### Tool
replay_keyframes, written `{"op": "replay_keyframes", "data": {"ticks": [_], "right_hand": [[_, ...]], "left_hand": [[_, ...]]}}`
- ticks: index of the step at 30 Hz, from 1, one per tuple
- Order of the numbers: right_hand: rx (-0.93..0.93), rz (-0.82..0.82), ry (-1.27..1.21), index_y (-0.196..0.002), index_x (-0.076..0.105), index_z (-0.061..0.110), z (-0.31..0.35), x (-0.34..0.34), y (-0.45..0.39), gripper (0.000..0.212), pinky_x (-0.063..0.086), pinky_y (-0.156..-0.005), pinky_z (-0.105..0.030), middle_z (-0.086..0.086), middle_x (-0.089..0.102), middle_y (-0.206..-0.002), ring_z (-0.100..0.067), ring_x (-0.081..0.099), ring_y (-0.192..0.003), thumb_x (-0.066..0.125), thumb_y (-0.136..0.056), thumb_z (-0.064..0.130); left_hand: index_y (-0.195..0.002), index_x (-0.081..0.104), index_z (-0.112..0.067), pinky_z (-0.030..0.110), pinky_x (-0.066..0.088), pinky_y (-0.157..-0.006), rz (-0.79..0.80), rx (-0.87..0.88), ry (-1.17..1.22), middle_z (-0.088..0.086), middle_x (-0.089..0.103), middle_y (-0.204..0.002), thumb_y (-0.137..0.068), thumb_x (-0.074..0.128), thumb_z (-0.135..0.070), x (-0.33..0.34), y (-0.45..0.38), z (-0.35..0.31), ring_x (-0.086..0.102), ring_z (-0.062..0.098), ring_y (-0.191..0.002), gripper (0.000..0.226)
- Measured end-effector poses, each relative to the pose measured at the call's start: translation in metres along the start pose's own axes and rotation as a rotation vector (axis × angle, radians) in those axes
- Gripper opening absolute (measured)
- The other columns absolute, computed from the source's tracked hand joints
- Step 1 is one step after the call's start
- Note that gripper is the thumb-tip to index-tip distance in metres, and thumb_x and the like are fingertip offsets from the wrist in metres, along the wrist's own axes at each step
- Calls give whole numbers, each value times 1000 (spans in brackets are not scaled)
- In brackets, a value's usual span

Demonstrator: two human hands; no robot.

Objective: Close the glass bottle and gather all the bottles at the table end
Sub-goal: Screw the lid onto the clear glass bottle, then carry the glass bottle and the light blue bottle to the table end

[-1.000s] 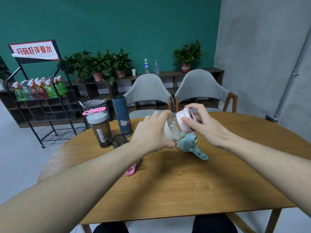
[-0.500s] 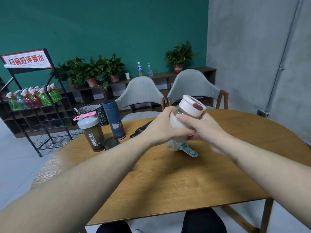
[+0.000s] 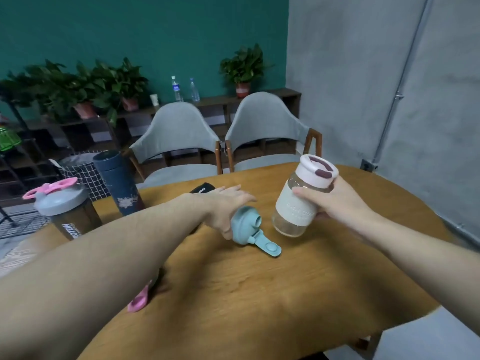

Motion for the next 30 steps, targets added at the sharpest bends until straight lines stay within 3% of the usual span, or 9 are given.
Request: {"op": "replay_keyframes", "data": {"ticks": [4, 6, 9, 14, 19, 25, 30], "right_hand": [[-21, 4, 85, -127, 56, 42, -11, -5, -11, 64, 62, -86, -38, 15, 73, -114, -5, 69, -104, 88, -72, 35], [-17, 14, 114, -127, 58, 40, -18, -7, -17, 65, 61, -89, -36, 15, 73, -115, -2, 70, -103, 90, -71, 36], [-8, 27, 176, -130, 57, 38, -28, -10, -23, 73, 60, -90, -36, 15, 72, -119, -4, 69, -107, 92, -66, 44], [6, 28, 212, -131, 58, 35, -33, -14, -19, 77, 60, -89, -33, 14, 72, -119, -5, 68, -108, 92, -63, 49], [-28, -35, 183, -129, 57, 36, -13, -26, -1, 68, 59, -82, -26, 17, 72, -114, 0, 68, -102, 91, -70, 36], [-70, -207, 86, -124, 64, 33, 13, -64, 17, 57, 61, -90, -40, 14, 76, -108, -2, 72, -97, 90, -73, 35], [-68, -270, 100, -127, 60, 40, 13, -92, 13, 72, 60, -91, -46, 13, 74, -115, -10, 71, -105, 91, -63, 46]], "left_hand": [[-159, 6, -33, 53, 17, -123, 198, 20, -7, 0, 18, -166, -66, 91, -39, 16, -27, 3, 8, 27, -154, 126], [-158, 7, -36, 50, 31, -117, 249, 20, 90, 2, 27, -161, -68, 90, -29, 21, -35, 5, 28, 29, -147, 123], [-157, 13, -39, 50, 39, -111, 261, 39, 119, 3, 35, -152, -71, 87, -21, 26, -43, 3, 38, 29, -137, 115], [-156, 13, -36, 47, 43, -106, 142, 52, 126, 2, 38, -135, -70, 87, -30, 18, -46, 4, 44, 27, -125, 114], [-157, 10, -36, 42, 46, -102, -79, 21, 225, 2, 35, -121, -68, 86, -36, -11, -38, 8, 48, 24, -113, 116], [-153, 25, -33, 35, 45, -101, -340, -44, 411, 0, 31, -122, -67, 88, -38, -45, -19, 13, 50, 23, -113, 107], [-138, 40, -28, 30, 46, -93, -545, -74, 678, 1, 41, -125, -59, 91, -47, -69, -17, 10, 52, 17, -111, 96]]}}
Point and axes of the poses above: each hand's wrist, its own y-axis away from the middle knuckle, its own x-axis out of the palm, z = x × y, the point moved 10 cm from there along -y, towards the middle knuckle
